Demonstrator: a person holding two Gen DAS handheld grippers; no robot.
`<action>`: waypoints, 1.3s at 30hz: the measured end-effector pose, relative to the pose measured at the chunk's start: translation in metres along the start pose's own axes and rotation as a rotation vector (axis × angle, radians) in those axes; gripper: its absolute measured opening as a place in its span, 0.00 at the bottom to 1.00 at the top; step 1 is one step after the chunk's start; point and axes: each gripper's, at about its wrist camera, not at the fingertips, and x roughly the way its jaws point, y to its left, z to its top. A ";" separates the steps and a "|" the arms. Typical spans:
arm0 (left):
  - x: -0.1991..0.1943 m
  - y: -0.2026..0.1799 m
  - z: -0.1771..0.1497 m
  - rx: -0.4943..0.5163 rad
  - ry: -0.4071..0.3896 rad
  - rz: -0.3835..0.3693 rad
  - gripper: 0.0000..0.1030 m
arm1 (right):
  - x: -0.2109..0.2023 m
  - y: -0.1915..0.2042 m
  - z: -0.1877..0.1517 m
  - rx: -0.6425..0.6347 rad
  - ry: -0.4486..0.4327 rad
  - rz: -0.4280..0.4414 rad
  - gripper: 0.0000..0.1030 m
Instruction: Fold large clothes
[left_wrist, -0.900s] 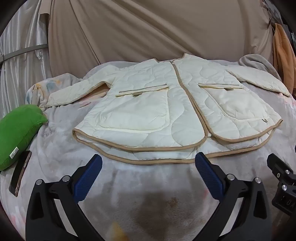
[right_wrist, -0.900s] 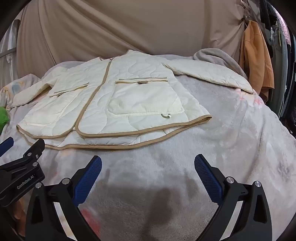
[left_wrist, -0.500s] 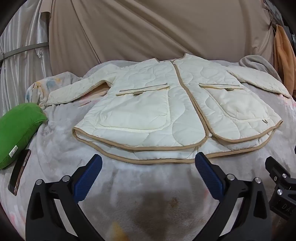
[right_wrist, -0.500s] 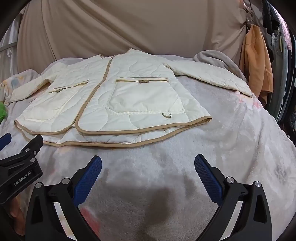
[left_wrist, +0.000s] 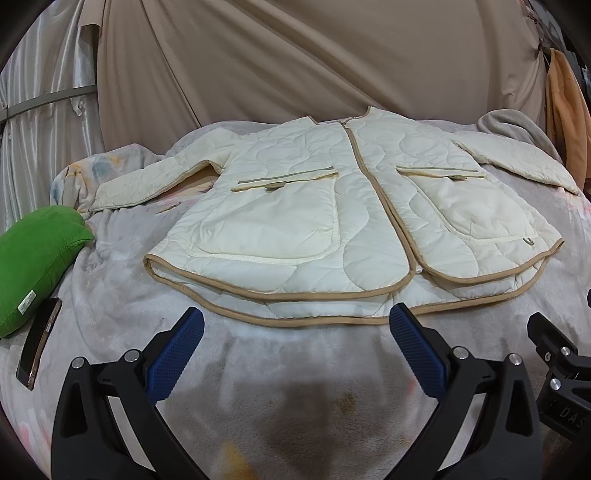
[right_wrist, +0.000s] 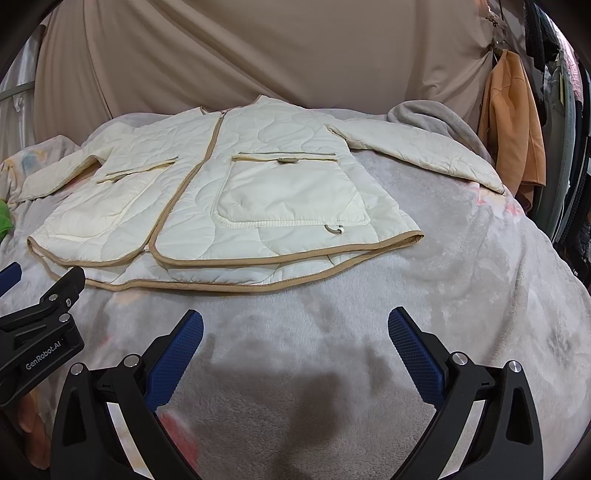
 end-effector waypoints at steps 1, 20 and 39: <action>0.000 0.000 0.000 0.000 0.000 0.000 0.95 | 0.000 0.000 0.000 -0.001 0.000 0.001 0.95; 0.000 0.000 0.000 0.003 -0.002 0.002 0.95 | 0.000 0.002 -0.001 -0.003 -0.001 0.001 0.95; 0.000 0.002 0.000 0.007 -0.003 0.005 0.95 | 0.002 0.004 -0.001 -0.008 0.010 0.005 0.95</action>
